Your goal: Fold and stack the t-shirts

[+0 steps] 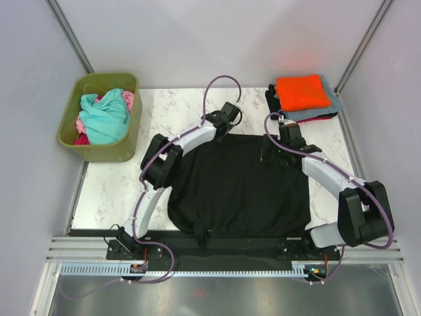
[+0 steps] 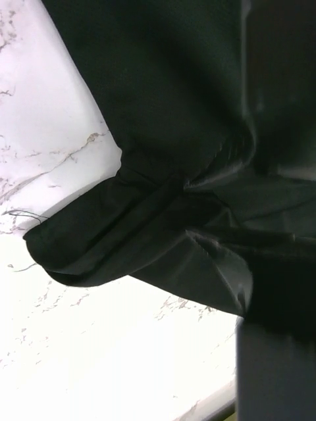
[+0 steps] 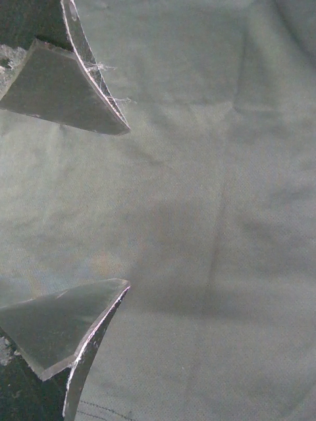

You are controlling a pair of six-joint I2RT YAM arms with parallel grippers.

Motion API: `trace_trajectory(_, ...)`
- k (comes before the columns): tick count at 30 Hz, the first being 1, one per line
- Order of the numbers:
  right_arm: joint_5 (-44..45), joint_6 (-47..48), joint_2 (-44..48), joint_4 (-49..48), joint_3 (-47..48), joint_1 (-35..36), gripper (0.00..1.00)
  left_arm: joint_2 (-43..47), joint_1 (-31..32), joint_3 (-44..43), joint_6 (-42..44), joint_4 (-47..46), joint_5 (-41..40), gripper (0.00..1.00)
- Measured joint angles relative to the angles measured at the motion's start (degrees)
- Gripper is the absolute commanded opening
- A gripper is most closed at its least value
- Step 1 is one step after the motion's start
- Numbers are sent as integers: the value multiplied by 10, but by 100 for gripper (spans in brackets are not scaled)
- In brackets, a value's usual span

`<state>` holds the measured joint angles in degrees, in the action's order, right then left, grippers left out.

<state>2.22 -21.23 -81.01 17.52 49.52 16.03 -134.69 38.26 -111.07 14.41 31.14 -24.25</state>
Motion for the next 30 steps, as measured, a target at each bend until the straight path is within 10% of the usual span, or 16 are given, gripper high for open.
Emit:
trace_trajectory(3,0,0,-6,0,0,0,98,0,0,0,4,-1,4,2)
trace_trajectory(13,0,0,-15,-3,0,2,98,-24,-40,-74,64,0,3,2)
trace_trajectory(15,-1,0,-15,-4,0,2,98,-42,-71,-128,76,-7,4,19)
trace_trajectory(18,-3,0,-15,-5,-2,3,98,-62,-129,-185,85,-34,3,93)
trace_trajectory(19,-4,0,-15,-7,-4,3,98,-68,-147,-198,84,-43,1,100)
trace_trajectory(30,3,0,-15,-9,-14,3,98,29,-180,-38,-9,-35,-35,96)
